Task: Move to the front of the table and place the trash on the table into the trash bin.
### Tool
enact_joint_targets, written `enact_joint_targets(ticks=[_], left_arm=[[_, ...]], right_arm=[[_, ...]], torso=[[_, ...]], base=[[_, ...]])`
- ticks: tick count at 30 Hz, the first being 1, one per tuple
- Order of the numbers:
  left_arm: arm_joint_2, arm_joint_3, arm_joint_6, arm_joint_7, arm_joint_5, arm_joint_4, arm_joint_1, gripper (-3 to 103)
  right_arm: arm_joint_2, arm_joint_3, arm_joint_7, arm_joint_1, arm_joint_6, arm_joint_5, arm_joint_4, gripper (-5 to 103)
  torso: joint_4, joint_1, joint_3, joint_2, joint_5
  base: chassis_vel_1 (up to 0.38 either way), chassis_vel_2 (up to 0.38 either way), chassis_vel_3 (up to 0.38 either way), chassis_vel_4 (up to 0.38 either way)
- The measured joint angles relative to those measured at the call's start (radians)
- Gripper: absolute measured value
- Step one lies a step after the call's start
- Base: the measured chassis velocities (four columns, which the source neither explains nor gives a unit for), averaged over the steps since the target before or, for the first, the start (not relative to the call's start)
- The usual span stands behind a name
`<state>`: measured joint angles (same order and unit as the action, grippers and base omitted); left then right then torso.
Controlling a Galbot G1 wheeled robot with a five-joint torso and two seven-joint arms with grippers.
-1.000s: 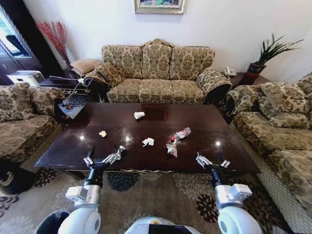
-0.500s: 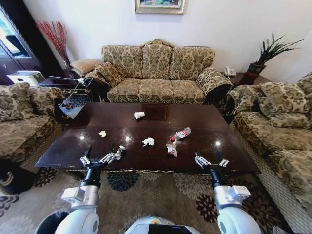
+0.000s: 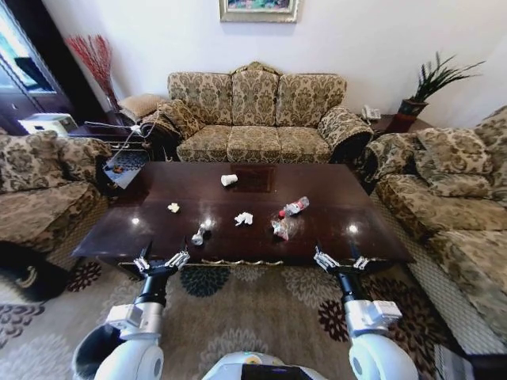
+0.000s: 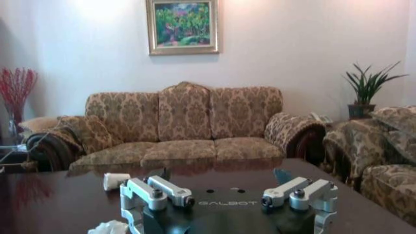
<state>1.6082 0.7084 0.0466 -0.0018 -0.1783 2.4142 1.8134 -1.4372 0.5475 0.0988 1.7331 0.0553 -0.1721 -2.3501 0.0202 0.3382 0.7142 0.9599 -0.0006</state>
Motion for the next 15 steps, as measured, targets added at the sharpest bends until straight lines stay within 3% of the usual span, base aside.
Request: enact_joint_targets(ticks=[5,15], left_arm=[[0.0,0.002,0.0,-0.003,-0.005,-0.012,0.001,100],[0.0,-0.002,0.001,-0.007,-0.005,-0.041,-0.002,100]], right_arm=[[-0.004,0.0,-0.014,0.006,-0.003,0.018,0.002,100],[-0.013,-0.005,-0.017,0.007,-0.007,0.028,0.01,100]], torso=[[0.0,0.0,0.0,0.0,0.0008],[0.0001,0.002,0.001,-0.001,0.0004]], base=[[0.064,-0.098,-0.064,0.09],[-0.005,0.028,0.01,-0.03]])
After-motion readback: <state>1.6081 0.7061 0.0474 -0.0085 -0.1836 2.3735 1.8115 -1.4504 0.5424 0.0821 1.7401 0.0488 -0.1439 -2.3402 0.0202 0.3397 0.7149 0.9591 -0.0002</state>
